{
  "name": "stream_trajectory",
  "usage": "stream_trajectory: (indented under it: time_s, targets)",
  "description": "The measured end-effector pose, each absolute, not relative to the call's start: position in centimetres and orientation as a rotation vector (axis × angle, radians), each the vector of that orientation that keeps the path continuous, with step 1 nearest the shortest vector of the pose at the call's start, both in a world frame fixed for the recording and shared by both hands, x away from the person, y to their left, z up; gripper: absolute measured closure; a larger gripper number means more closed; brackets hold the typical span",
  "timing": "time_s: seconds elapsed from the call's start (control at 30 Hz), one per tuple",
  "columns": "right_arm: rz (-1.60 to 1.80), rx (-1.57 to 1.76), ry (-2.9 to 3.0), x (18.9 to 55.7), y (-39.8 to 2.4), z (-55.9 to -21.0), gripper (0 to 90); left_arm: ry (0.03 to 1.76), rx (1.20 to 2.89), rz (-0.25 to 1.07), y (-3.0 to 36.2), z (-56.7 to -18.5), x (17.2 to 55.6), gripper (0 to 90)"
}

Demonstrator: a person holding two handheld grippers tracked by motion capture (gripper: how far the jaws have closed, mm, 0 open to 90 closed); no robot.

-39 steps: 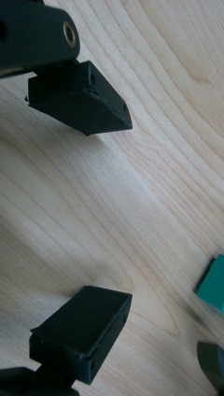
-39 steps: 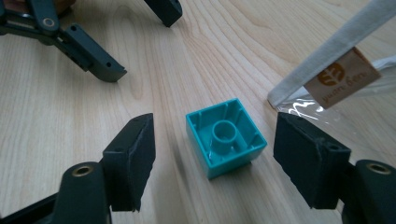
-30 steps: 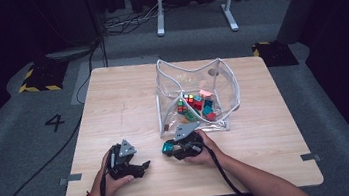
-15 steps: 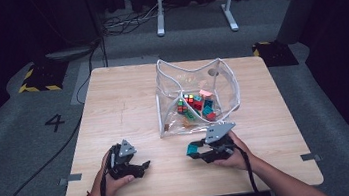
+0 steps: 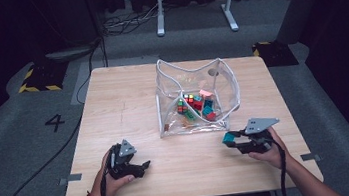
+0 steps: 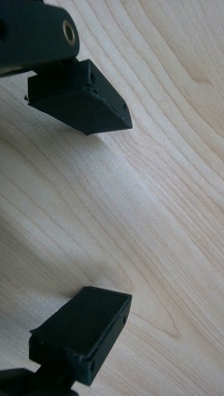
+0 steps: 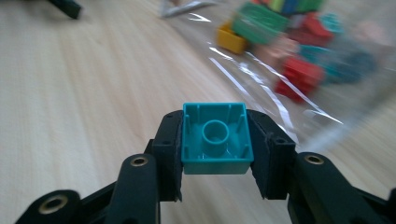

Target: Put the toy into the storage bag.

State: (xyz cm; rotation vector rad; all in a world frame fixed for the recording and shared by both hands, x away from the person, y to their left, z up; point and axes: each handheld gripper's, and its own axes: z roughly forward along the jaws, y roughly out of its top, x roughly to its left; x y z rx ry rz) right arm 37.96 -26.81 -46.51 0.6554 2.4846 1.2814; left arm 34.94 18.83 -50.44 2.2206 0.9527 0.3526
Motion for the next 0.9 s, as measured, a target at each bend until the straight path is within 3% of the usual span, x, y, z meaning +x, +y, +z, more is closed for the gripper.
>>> stream_trajectory:
  time_s: [0.47,0.9]
  targets:
    - [1.190,0.917,2.238,42.6,-33.6,-45.2,59.3,0.953,2.220,0.354,18.8,-50.4,34.9,15.1]
    - [1.199,0.981,2.123,47.3,-34.5,-42.7,59.3,0.953,2.221,0.353,18.8,-50.4,34.9,15.2]
